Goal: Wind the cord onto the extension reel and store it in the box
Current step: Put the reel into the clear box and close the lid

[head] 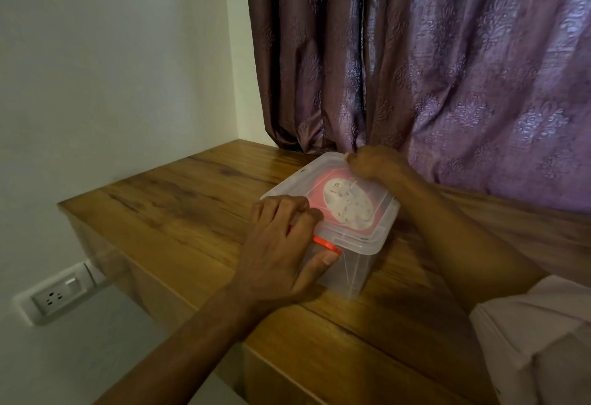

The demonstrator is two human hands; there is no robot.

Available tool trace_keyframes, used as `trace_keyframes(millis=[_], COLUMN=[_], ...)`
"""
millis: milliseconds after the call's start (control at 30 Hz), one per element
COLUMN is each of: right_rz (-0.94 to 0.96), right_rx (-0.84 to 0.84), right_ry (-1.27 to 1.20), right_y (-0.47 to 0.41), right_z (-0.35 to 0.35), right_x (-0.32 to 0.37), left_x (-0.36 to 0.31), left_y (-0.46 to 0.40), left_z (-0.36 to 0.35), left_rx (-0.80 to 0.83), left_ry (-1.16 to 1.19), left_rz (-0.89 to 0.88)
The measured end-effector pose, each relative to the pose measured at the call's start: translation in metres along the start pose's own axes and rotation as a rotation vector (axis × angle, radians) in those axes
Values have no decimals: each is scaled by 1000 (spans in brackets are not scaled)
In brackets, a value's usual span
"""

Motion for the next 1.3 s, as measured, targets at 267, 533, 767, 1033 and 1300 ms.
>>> trace_keyframes(millis=[267, 533, 767, 1033, 1300], right_rz=[2, 31, -159, -213, -355], right_rx=[5, -14, 375, 520, 433], right_ry=[-13, 27, -461, -1060, -1116], right_y=[-2, -3, 23, 45, 48], right_z=[-2, 1, -16, -58, -62], right_x=[-1, -4, -34, -4, -11], left_x=[-4, 9, 135, 130, 38], left_y=[-24, -25, 4, -50, -64], left_z=[-1, -5, -7, -22, -61], left_rx=[-100, -17, 118, 832, 783], left_ry=[4, 63, 504, -57, -203], left_rz=[-13, 39, 371, 316, -77])
Point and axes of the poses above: each hand's wrist, its own y-axis away from the middle knuckle, its own z-axis out of the back of the hand, x = y × z, the point moved 8 cm from there along -y, towards the middle knuckle, and after that the axes turned 11 degrees about -y, right-handed, at the moved point
